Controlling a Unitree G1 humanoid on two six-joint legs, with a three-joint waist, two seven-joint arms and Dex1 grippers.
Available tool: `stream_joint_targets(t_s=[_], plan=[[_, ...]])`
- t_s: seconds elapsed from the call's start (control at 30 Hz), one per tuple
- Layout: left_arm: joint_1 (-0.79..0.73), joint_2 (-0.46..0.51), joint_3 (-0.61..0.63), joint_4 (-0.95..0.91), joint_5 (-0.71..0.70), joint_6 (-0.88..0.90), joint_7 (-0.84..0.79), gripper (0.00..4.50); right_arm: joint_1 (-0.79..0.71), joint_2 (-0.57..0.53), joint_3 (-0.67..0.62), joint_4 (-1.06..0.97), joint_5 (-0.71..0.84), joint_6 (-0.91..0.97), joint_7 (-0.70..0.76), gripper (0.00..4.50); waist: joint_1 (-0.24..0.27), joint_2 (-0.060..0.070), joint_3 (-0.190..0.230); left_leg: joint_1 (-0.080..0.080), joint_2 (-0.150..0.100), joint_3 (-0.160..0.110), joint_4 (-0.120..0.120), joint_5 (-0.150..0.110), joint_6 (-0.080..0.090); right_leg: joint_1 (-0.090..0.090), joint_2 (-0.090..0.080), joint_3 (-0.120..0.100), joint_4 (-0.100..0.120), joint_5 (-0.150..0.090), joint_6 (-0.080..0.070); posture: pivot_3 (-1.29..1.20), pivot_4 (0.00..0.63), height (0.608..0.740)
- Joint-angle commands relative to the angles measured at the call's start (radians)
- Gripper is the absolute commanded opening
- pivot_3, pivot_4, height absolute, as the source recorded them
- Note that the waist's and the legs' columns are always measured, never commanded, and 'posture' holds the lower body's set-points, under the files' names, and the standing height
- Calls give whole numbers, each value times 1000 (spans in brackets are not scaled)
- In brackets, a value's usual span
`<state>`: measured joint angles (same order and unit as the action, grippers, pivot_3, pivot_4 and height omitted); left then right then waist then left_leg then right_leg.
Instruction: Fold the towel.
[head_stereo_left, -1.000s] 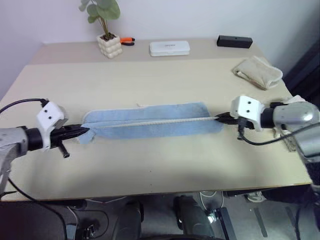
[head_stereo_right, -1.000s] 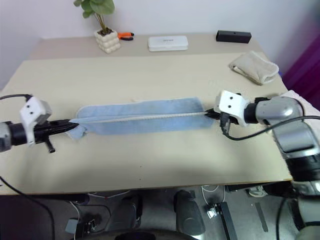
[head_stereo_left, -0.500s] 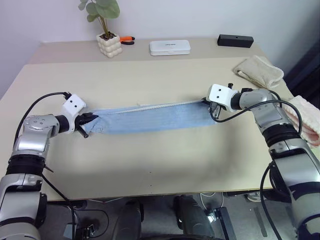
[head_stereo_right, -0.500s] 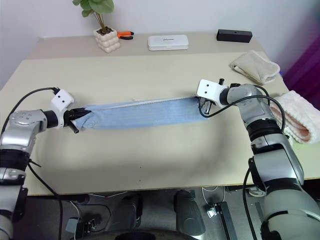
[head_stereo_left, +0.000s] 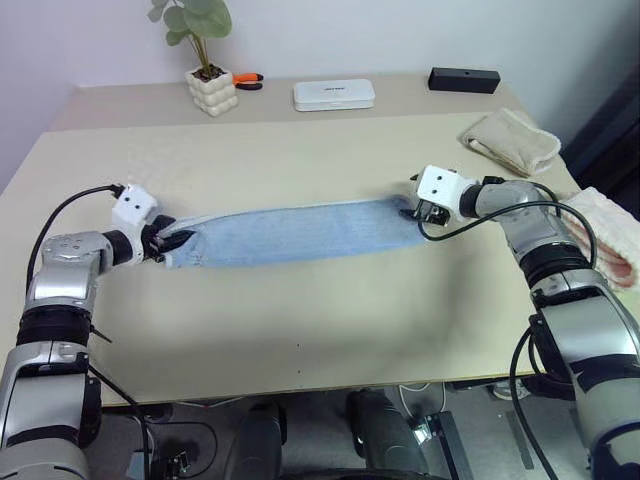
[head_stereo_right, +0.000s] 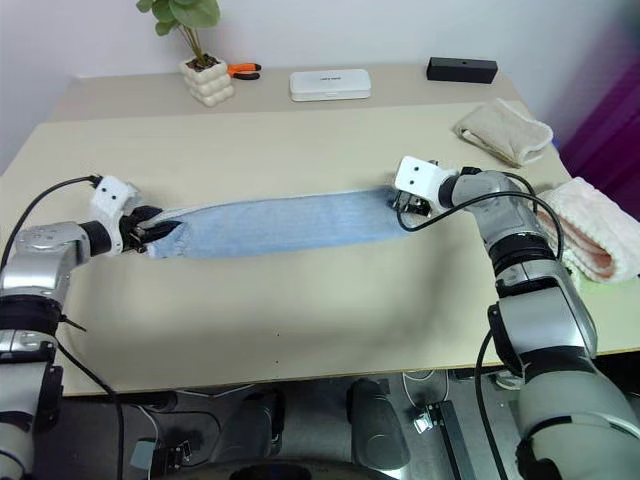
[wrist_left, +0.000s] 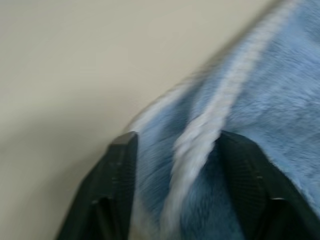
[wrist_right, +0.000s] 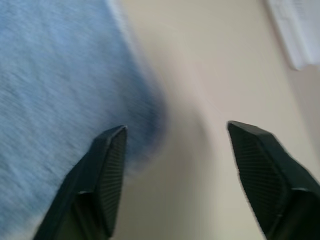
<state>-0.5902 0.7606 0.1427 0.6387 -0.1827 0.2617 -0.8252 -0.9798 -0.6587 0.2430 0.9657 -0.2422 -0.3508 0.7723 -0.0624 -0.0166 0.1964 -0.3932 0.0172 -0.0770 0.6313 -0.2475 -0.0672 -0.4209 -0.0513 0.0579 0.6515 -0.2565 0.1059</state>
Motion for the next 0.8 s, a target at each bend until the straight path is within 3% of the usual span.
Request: stream_joint_targets(t_s=[0.03,0.17,0.27,0.4,0.47,0.63,0.8], plan=[[-15,-10,102,-15,-46,30,113,2372,55,-28,-61,-130,42,33,-13,3227,-1,0,0,0,0,0,0,0,0,0,0,0,0,0,0,0,150,737],[-22,-47,198,-33,-104,43,215,2372,168,-48,-136,-340,106,157,-10,3227,-2,0,0,0,0,0,1,0,0,0,0,0,1,0,0,0,150,737],[24,-65,246,-139,-180,102,192,2372,300,-52,-220,-591,217,377,27,3227,-2,0,0,0,0,-1,0,0,0,0,0,0,1,0,0,0,150,737],[170,-48,245,-336,-253,206,98,2412,522,-20,-366,-999,467,826,28,4446,-1,0,-1,0,0,-1,0,0,0,0,0,0,1,0,0,0,150,737],[224,-35,258,-382,-262,235,98,2412,628,-4,-410,-1173,569,1012,2,4446,-1,0,-1,0,0,-1,-1,0,0,1,0,0,1,0,0,0,150,737],[270,-47,302,-515,-315,250,118,2412,747,139,-515,-1392,749,1377,-179,4446,8,-1,-1,2,0,-3,2,0,0,2,1,0,3,1,-1,0,150,737],[364,-64,154,-827,-336,250,31,2412,712,319,-626,-1436,823,1623,-382,4446,25,-1,-2,1,0,-2,1,0,0,3,0,0,1,0,-1,0,150,737]])
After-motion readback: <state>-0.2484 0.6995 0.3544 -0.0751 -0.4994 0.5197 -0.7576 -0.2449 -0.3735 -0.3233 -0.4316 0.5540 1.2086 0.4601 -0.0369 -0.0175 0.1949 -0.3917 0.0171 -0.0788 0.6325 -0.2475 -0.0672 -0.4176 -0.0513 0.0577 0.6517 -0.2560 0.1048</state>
